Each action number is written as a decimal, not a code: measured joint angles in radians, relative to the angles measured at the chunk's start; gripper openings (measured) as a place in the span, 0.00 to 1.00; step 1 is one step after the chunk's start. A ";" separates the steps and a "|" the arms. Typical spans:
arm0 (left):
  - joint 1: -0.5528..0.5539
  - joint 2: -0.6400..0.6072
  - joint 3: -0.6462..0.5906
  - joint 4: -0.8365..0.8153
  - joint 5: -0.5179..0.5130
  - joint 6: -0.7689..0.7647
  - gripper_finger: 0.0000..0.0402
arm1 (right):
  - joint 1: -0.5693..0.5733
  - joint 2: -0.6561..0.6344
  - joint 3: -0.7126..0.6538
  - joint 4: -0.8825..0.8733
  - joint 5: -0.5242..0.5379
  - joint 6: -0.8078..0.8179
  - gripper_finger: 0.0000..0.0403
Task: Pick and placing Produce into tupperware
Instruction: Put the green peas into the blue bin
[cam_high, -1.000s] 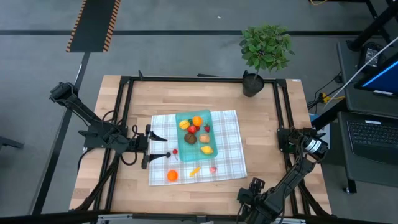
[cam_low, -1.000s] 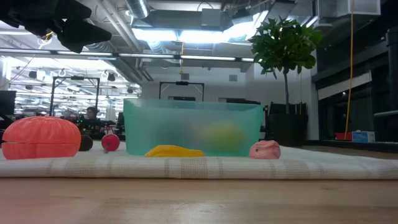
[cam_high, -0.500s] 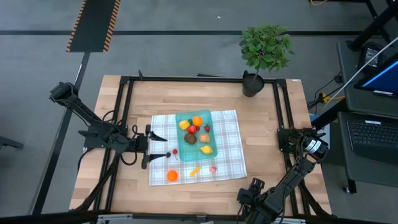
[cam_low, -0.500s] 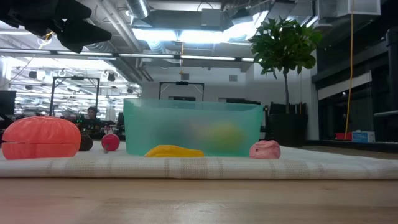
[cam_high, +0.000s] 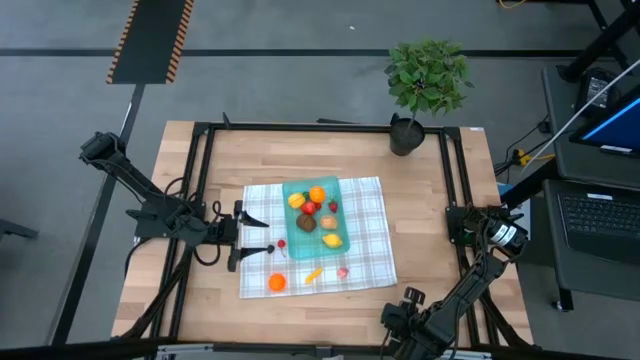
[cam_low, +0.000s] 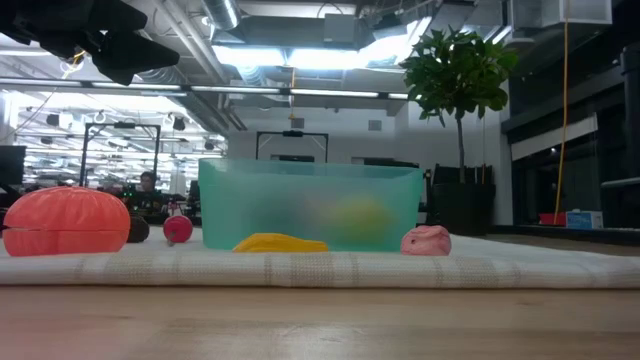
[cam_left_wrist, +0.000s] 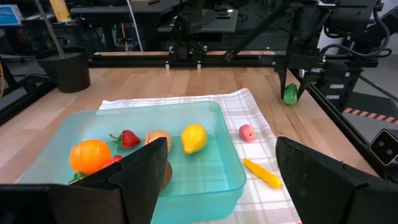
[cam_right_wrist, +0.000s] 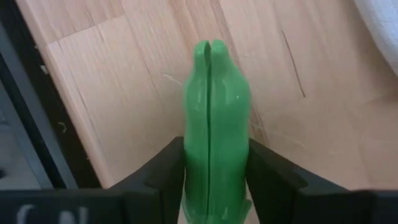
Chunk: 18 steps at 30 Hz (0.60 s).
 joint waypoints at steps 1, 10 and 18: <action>0.000 0.000 0.000 0.000 0.000 0.000 0.73 | 0.000 0.000 0.000 0.000 0.000 0.000 0.36; 0.000 0.000 0.000 0.000 0.000 0.000 0.73 | -0.005 0.001 0.001 -0.003 -0.001 0.022 0.37; 0.000 0.000 0.000 0.000 0.000 0.000 0.73 | -0.021 0.008 0.063 -0.101 -0.002 0.018 0.35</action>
